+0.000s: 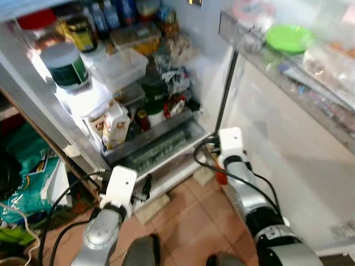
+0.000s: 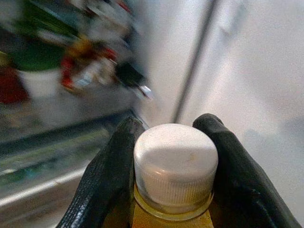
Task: Restocking fridge
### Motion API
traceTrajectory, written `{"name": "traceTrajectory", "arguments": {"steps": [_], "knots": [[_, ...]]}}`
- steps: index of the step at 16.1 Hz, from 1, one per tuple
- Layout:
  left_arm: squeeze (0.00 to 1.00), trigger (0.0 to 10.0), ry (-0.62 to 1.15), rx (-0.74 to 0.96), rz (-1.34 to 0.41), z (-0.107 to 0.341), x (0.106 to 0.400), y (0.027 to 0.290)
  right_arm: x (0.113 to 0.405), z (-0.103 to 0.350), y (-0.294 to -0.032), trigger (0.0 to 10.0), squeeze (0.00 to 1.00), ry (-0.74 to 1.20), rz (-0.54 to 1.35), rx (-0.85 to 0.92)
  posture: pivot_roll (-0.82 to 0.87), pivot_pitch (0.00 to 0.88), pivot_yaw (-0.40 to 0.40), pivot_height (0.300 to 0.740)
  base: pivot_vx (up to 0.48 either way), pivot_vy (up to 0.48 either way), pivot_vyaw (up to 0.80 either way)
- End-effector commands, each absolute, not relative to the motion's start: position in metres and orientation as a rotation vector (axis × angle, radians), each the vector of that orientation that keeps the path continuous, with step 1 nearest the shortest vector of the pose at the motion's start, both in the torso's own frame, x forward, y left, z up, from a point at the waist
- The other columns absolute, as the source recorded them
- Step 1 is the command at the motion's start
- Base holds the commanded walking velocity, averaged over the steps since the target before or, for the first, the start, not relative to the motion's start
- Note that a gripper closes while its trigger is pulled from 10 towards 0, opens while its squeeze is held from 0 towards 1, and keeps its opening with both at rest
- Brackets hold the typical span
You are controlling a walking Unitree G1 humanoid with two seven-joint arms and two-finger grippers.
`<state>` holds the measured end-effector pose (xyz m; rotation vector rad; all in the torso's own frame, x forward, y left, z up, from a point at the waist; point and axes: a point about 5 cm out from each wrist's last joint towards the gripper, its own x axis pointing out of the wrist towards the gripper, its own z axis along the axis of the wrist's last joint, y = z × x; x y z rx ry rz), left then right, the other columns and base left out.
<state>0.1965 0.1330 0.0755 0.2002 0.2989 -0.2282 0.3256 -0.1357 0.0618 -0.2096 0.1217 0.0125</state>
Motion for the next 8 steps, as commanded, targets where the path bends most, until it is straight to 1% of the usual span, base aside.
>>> {"name": "traceTrajectory", "arguments": {"steps": [1, 3, 6, 8], "knots": [[0.00, 10.0, 0.307, 0.224, -0.249, 0.081, 0.189, 0.134, 0.328, 0.068, -0.141, 10.0, 0.00, 0.083, -0.033, -0.205, 0.21, 0.267, 0.070, 0.740, 0.000, 0.000, 0.00], [0.00, 10.0, 0.310, 0.230, -0.272, 0.086, 0.182, 0.132, 0.328, 0.069, -0.149, 10.0, 0.00, 0.068, -0.071, -0.188, 0.22, 0.291, 0.074, 0.740, 0.000, 0.000, 0.00], [0.00, 10.0, 0.328, 0.223, -0.282, 0.090, 0.174, 0.128, 0.331, 0.072, -0.147, 10.0, 0.00, 0.049, -0.062, -0.136, 0.22, 0.327, 0.074, 0.740, 0.000, 0.000, 0.00], [0.00, 10.0, 0.333, 0.221, -0.289, 0.092, 0.170, 0.126, 0.336, 0.077, -0.145, 10.0, 0.00, 0.032, -0.054, -0.144, 0.23, 0.338, 0.073, 0.740, 0.000, 0.000, 0.00]]}}
